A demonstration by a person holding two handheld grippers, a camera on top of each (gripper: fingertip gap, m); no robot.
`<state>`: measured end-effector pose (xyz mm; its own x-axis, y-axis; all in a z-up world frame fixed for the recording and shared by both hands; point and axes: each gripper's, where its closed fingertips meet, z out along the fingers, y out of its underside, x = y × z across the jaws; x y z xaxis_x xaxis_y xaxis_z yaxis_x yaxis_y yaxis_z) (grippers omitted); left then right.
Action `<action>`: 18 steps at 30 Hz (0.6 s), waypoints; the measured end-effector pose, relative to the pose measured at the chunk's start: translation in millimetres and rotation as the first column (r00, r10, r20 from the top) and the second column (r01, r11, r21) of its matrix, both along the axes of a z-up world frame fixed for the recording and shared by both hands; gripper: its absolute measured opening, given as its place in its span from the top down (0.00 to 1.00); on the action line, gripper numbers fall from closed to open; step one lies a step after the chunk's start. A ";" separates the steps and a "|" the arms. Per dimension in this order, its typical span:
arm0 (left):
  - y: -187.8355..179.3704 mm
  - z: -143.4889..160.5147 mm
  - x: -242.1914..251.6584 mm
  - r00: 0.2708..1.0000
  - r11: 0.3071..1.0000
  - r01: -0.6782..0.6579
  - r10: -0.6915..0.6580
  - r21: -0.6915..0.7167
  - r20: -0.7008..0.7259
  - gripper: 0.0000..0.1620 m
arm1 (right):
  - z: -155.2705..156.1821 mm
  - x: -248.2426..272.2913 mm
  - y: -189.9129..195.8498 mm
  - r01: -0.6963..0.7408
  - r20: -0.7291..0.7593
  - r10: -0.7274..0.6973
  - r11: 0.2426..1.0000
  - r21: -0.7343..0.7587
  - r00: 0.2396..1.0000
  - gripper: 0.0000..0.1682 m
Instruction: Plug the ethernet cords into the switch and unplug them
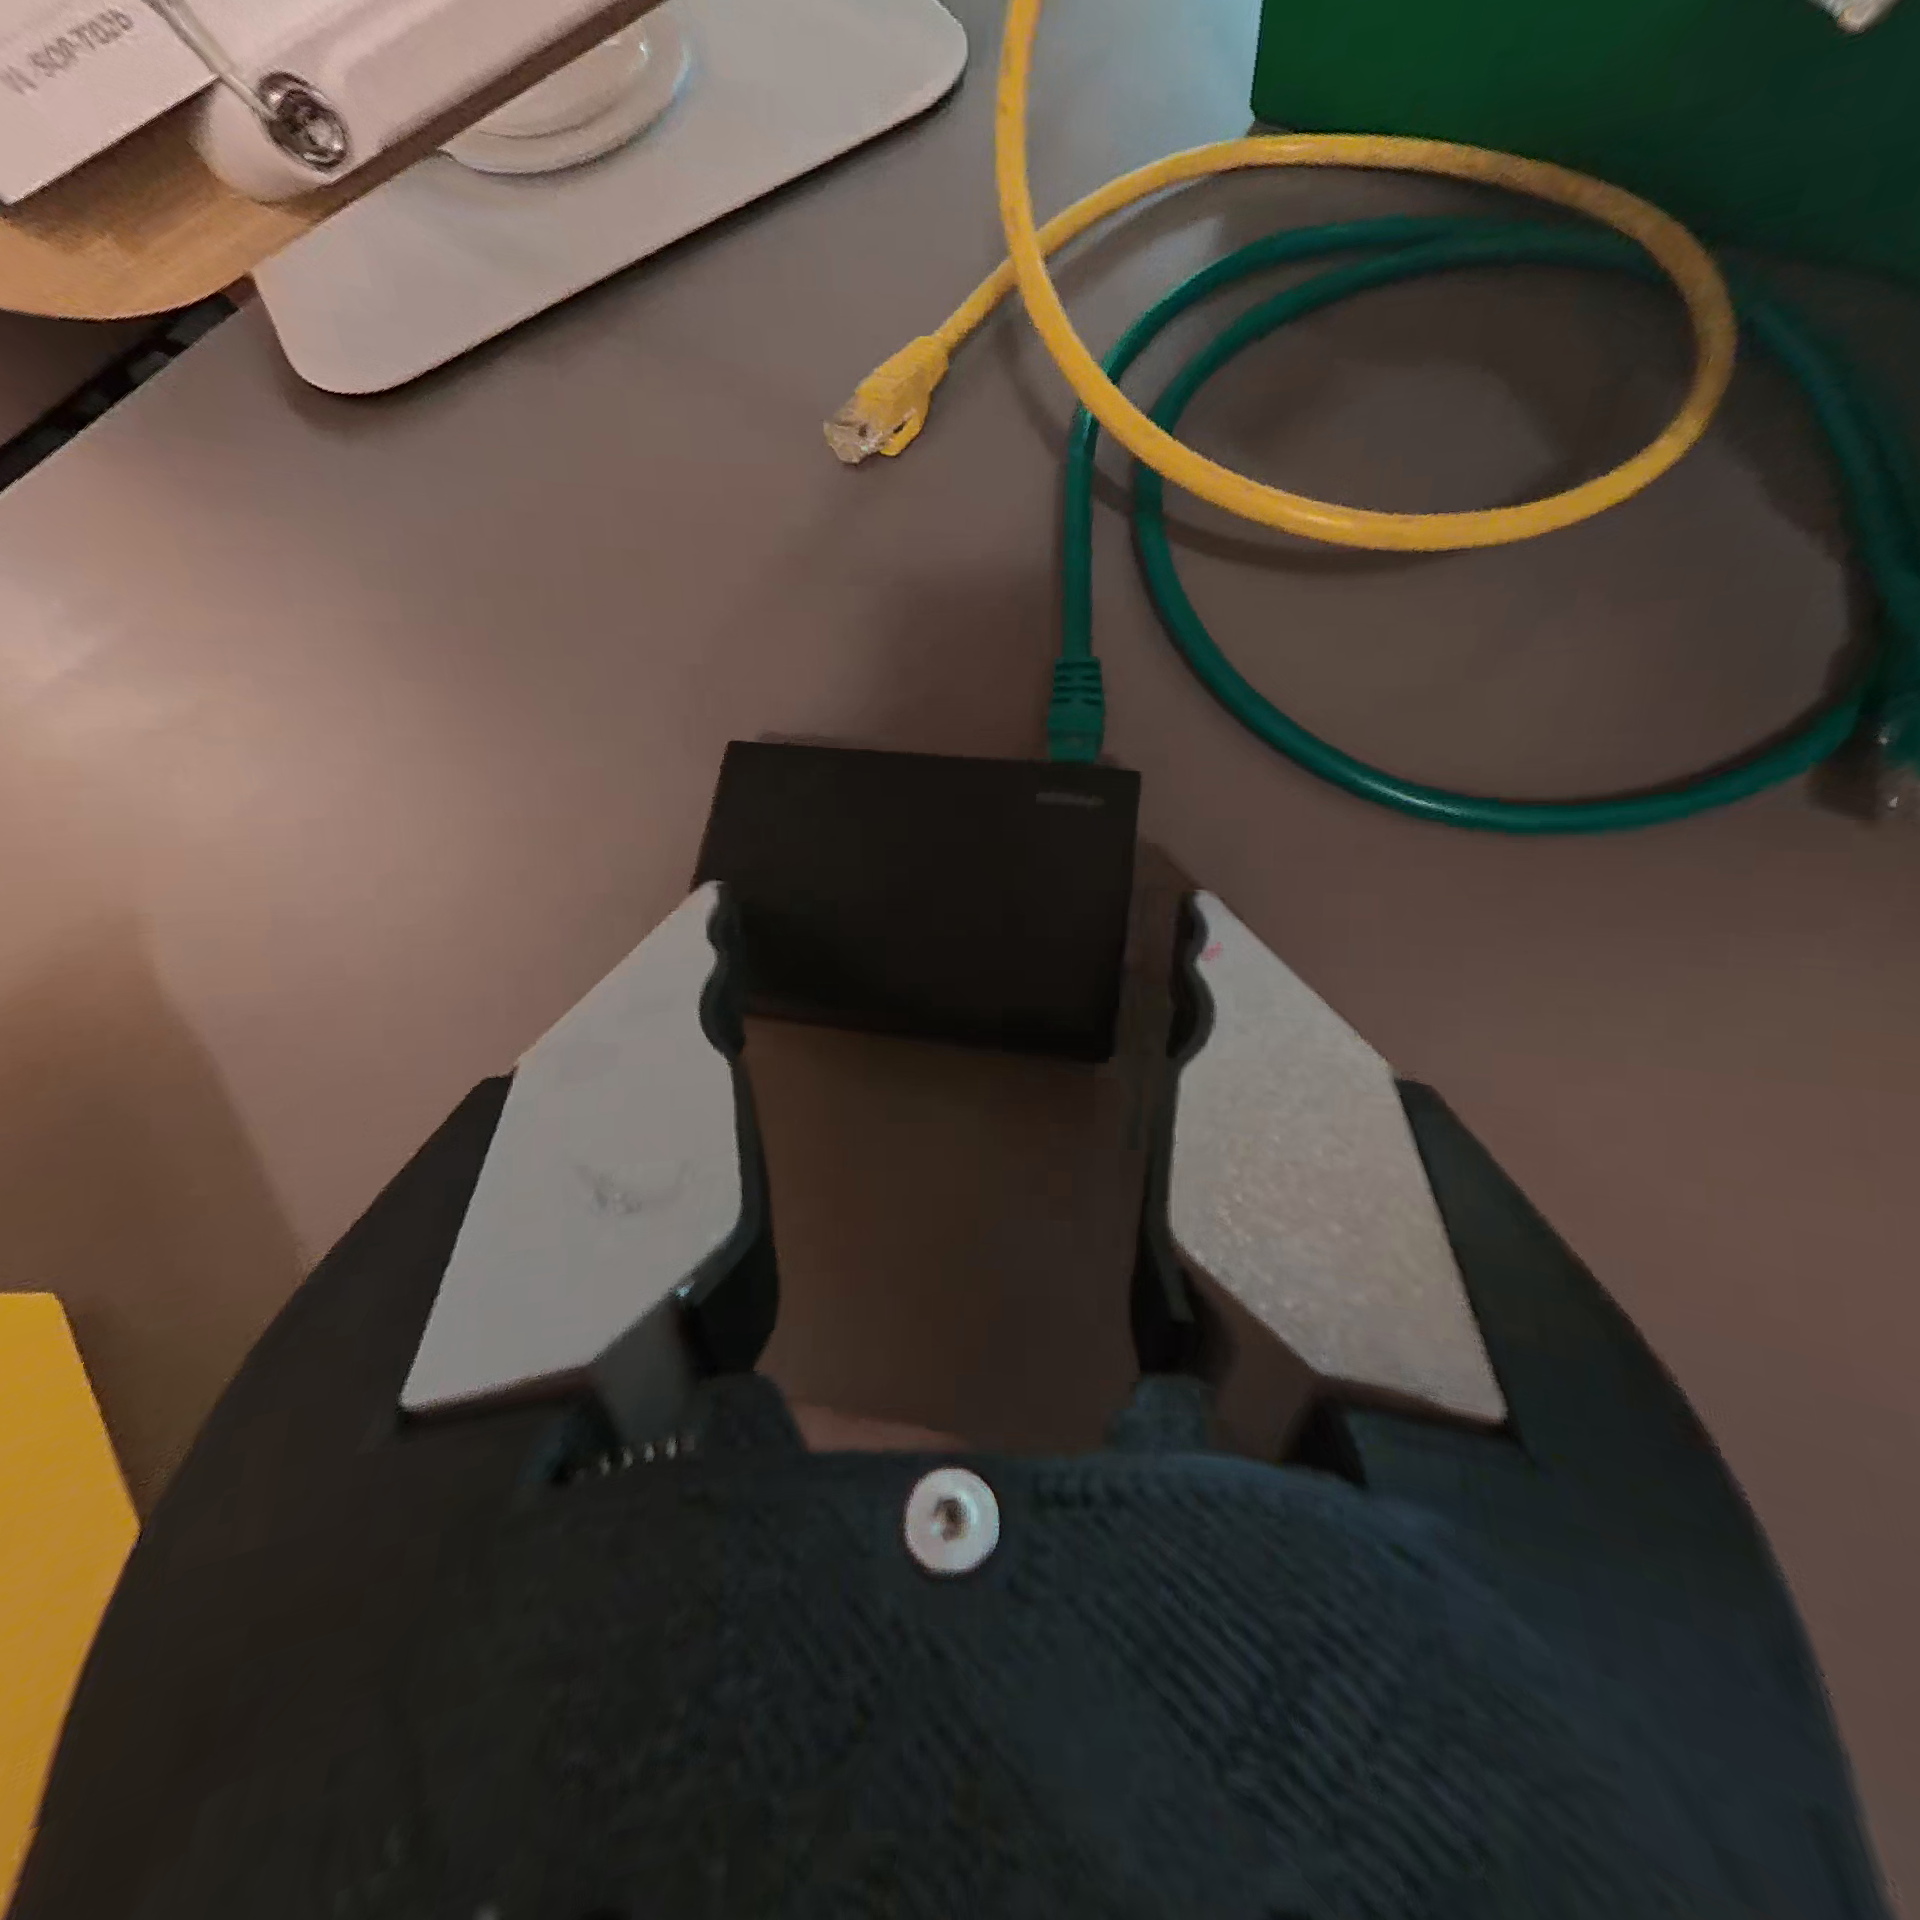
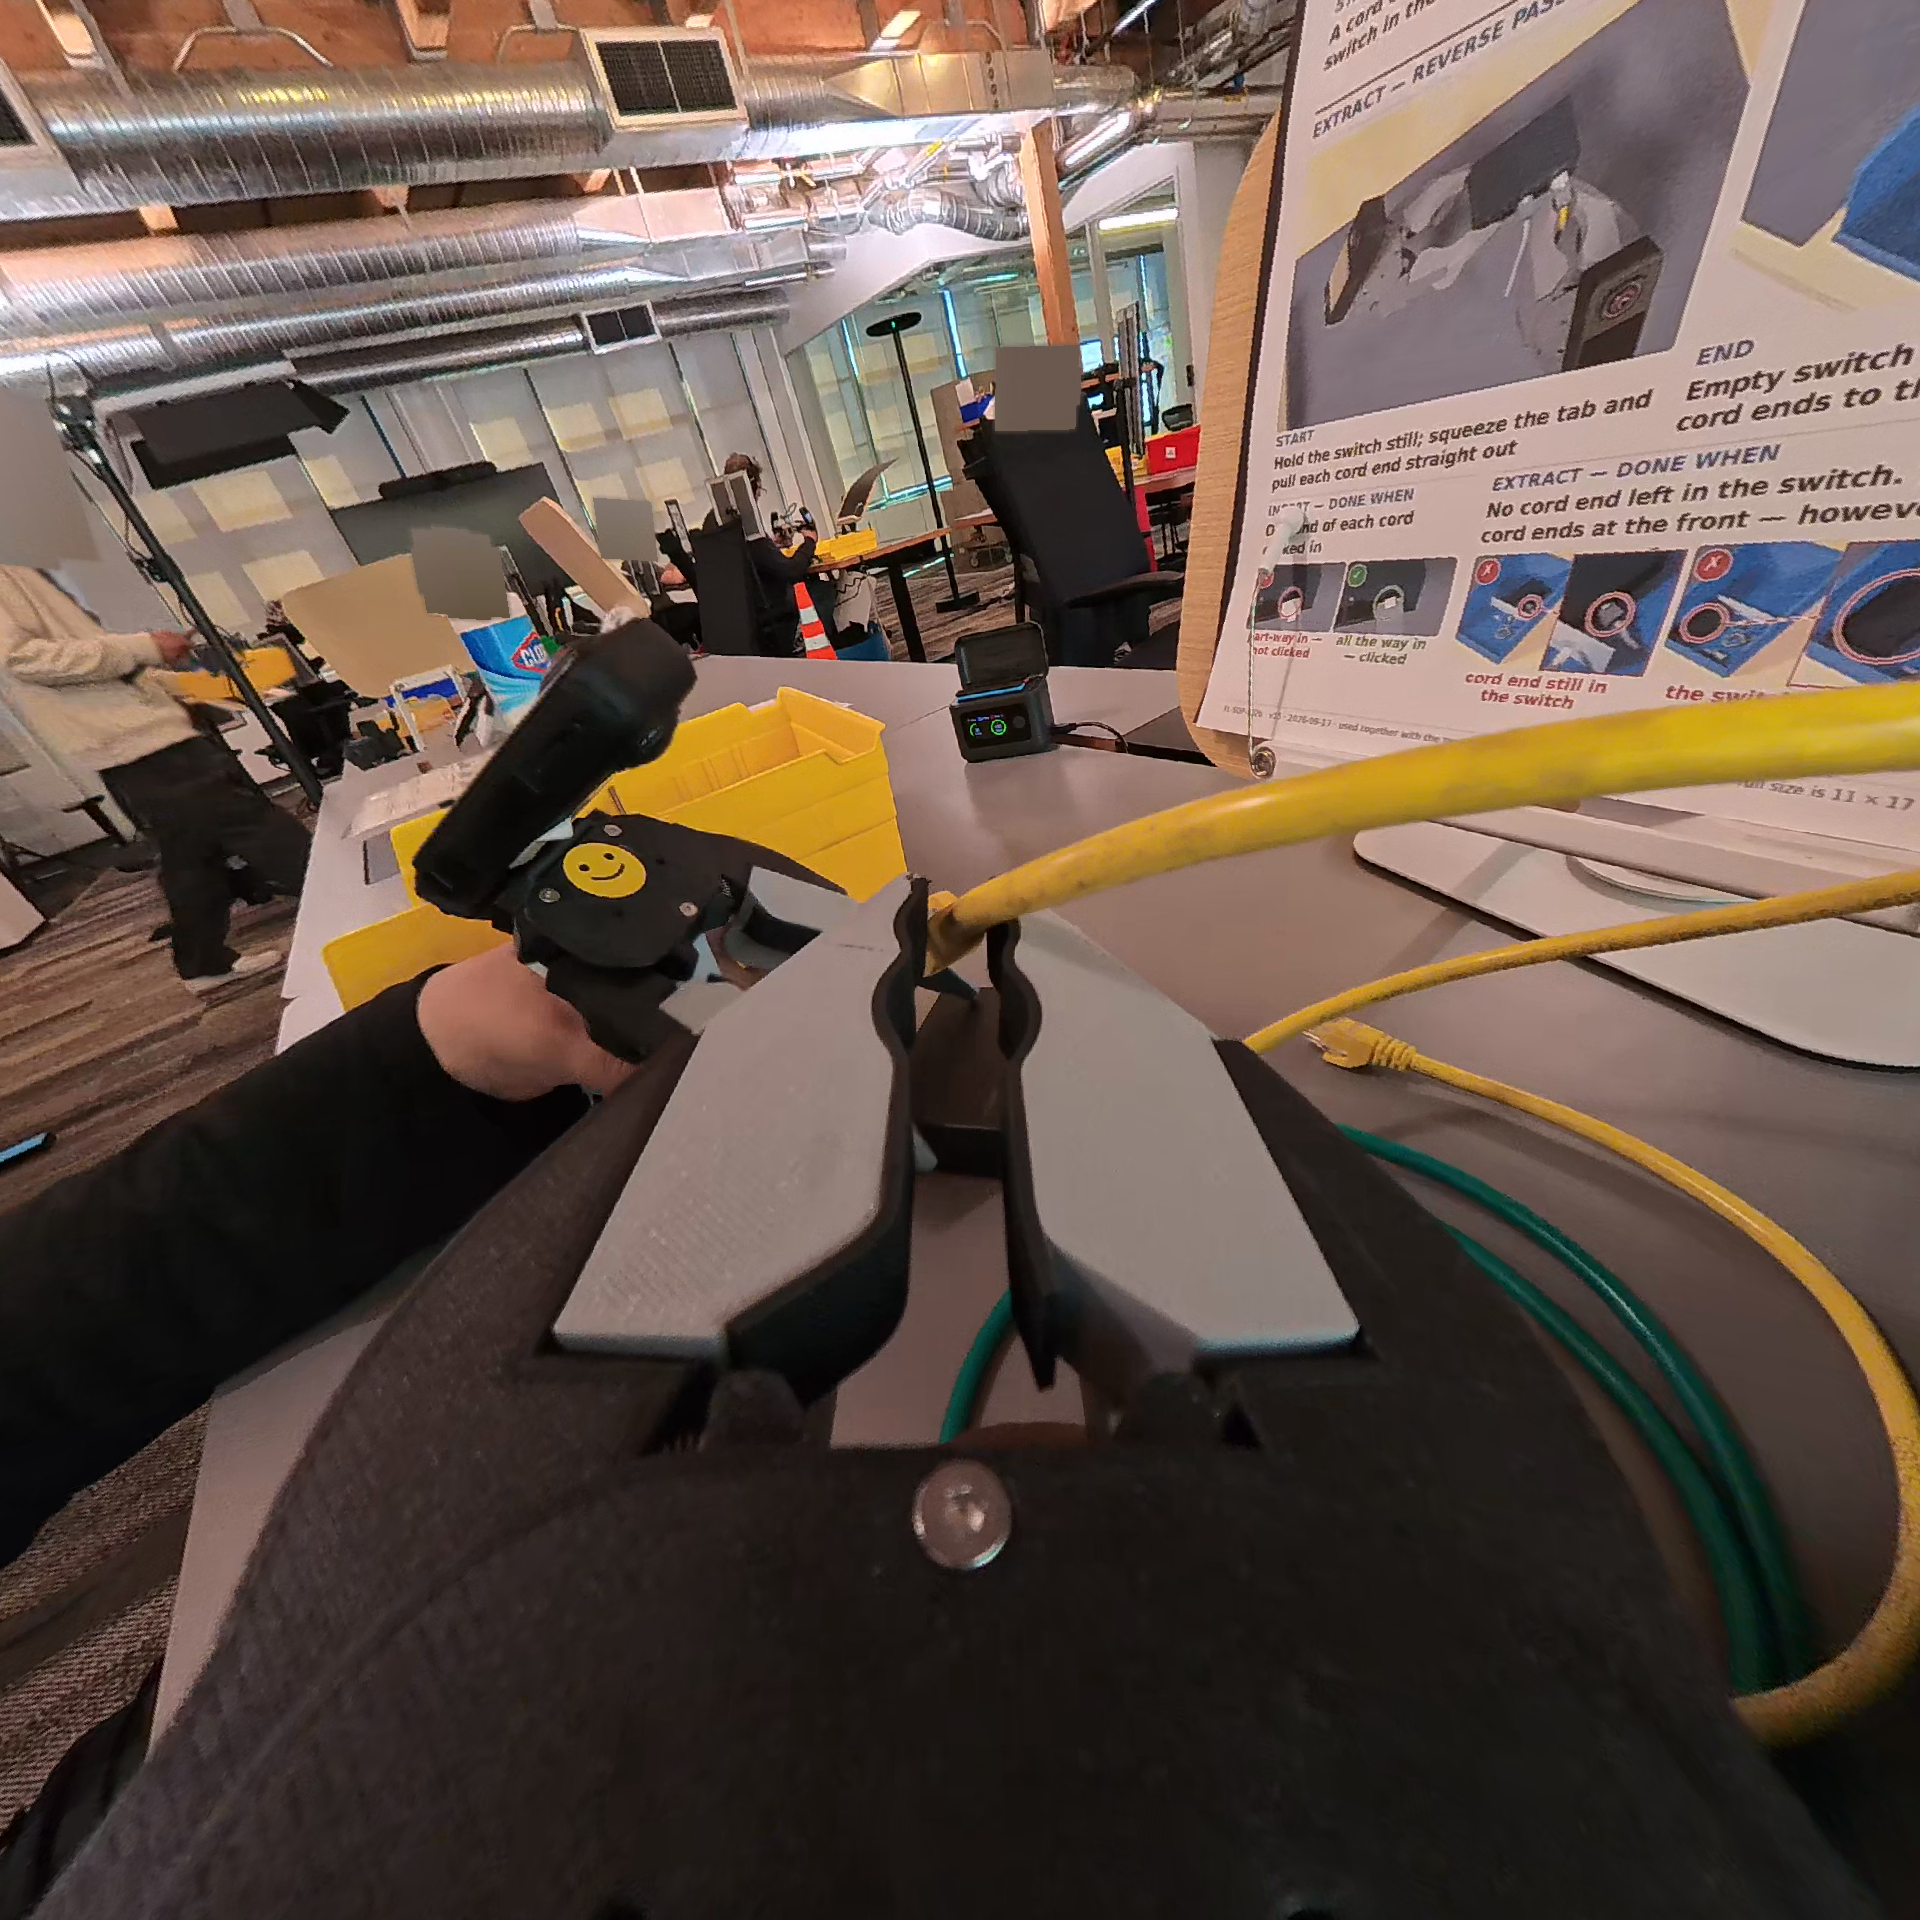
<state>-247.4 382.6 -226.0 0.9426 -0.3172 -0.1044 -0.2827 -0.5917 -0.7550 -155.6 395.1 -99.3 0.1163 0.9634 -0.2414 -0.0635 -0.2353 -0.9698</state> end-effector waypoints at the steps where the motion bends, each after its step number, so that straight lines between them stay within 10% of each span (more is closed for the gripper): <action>1: -0.1 -1.4 3.1 1.000 1.000 0.016 -0.016 0.001 -0.017 0.46 | 0.4 0.3 0.1 0.000 -0.002 0.000 1.000 -0.001 1.000 0.96; 18: -3.9 1.1 16.5 0.968 0.983 0.169 -0.152 0.067 -0.202 0.82 | -2.3 -1.4 -0.5 -0.007 0.007 0.007 1.000 -0.008 1.000 0.95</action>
<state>-230.9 378.7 -224.9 0.8388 -0.4452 -0.3133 -0.5154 -0.4642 -0.7203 -156.9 394.6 -101.6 0.1111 0.9624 -0.2480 -0.0554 -0.2432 -0.9684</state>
